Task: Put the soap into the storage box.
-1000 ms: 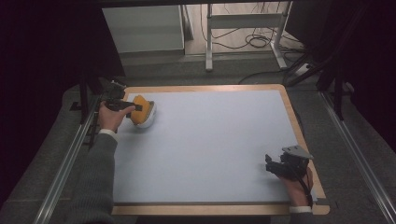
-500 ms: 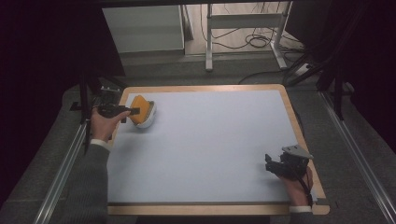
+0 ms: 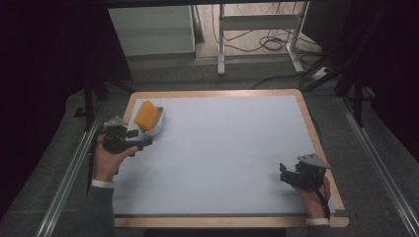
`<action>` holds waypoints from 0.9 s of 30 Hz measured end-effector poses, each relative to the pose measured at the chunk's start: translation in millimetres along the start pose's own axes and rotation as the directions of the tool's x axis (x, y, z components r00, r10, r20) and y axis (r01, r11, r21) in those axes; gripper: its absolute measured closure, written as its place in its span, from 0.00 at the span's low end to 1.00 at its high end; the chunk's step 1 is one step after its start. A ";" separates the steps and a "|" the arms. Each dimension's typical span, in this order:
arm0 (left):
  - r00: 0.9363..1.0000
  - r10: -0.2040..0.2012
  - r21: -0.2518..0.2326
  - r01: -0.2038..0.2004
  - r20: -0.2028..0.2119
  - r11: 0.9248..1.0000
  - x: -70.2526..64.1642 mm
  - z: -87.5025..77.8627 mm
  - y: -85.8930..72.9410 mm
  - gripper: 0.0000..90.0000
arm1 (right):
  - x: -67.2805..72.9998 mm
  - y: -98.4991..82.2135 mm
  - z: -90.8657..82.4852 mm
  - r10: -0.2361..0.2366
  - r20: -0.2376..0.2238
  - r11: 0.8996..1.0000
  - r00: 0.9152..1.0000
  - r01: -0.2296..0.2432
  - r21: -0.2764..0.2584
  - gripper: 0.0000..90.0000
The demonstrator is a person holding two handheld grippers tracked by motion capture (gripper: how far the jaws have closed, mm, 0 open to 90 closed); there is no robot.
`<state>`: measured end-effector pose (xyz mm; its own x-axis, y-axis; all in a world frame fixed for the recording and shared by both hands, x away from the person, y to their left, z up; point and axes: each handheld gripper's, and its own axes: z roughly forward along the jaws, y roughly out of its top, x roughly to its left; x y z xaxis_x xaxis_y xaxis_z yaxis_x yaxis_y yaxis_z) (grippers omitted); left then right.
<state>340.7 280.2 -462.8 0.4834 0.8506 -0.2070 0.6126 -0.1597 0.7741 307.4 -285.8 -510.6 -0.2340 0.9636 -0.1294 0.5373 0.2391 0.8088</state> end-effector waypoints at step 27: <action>0.997 -0.032 0.089 0.025 0.075 0.996 -14.5 31.2 -53.2 0.25 | 0.7 0.4 -0.4 -0.009 -0.008 1.000 1.000 0.009 -0.012 0.09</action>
<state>320.5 260.7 -519.7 0.5090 0.8153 -0.2759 0.6780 -0.1824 0.7121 307.1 -285.1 -510.1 -0.2449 0.9605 -0.1323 0.5254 0.2461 0.8145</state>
